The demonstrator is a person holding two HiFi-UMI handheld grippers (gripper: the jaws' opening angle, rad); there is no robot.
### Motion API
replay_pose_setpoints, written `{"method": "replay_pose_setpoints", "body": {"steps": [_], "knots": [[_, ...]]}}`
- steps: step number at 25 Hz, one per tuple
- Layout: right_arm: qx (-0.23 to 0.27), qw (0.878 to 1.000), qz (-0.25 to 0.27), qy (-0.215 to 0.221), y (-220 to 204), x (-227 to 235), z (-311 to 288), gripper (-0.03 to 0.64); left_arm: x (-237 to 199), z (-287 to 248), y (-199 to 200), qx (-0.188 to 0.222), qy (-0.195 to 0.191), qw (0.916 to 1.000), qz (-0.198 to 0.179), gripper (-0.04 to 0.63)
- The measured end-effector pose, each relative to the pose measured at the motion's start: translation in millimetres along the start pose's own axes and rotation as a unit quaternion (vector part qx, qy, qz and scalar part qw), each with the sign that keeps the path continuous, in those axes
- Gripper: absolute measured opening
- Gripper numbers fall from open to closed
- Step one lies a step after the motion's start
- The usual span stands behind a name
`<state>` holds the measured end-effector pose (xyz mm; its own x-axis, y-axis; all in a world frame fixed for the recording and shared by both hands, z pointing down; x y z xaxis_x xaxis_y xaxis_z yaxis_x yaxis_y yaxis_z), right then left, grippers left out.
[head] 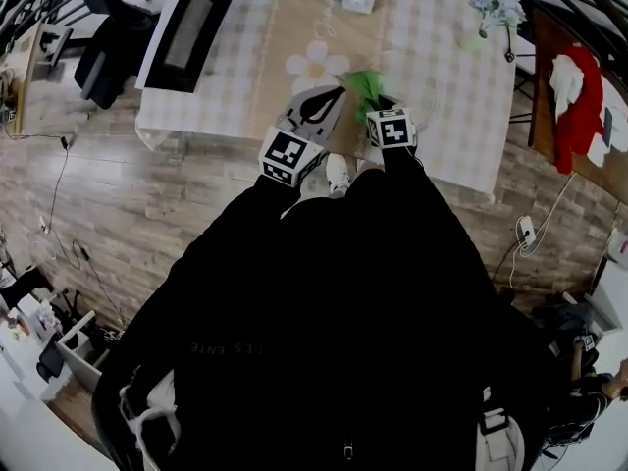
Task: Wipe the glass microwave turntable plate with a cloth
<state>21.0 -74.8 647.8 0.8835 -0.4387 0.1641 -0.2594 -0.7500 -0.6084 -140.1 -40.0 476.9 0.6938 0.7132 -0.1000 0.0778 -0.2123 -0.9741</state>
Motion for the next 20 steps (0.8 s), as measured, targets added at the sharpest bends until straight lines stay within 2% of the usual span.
{"method": "replay_pose_setpoints", "body": {"steps": [4, 8, 14, 20], "knots": [[-0.009, 1.000, 0.020, 0.006, 4.1, -15.2, -6.4, 0.109, -2.8, 11.6, -1.8, -0.002, 0.011, 0.9999, 0.001, 0.021], [-0.043, 0.998, 0.039, 0.003, -11.0, -19.1, -17.6, 0.109, -5.3, 19.7, -3.9, -0.002, 0.017, 0.9998, 0.002, 0.021], [-0.042, 0.998, 0.043, -0.003, -15.1, -14.4, -15.0, 0.110, -7.7, 22.5, -5.9, -0.003, 0.019, 0.9998, 0.004, 0.021], [-0.040, 0.998, 0.037, -0.022, -23.0, 2.2, -6.5, 0.109, -3.0, 12.0, -4.1, -0.002, 0.005, 1.0000, -0.001, 0.021]]}}
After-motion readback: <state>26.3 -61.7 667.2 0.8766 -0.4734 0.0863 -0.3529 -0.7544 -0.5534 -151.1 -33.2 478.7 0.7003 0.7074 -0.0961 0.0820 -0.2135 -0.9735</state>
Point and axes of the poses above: the fingertips, and each gripper's own axes: z backward along the fingers, x to its right, y out of its top, the point moved 8 cm from there along z, backward along the fingers
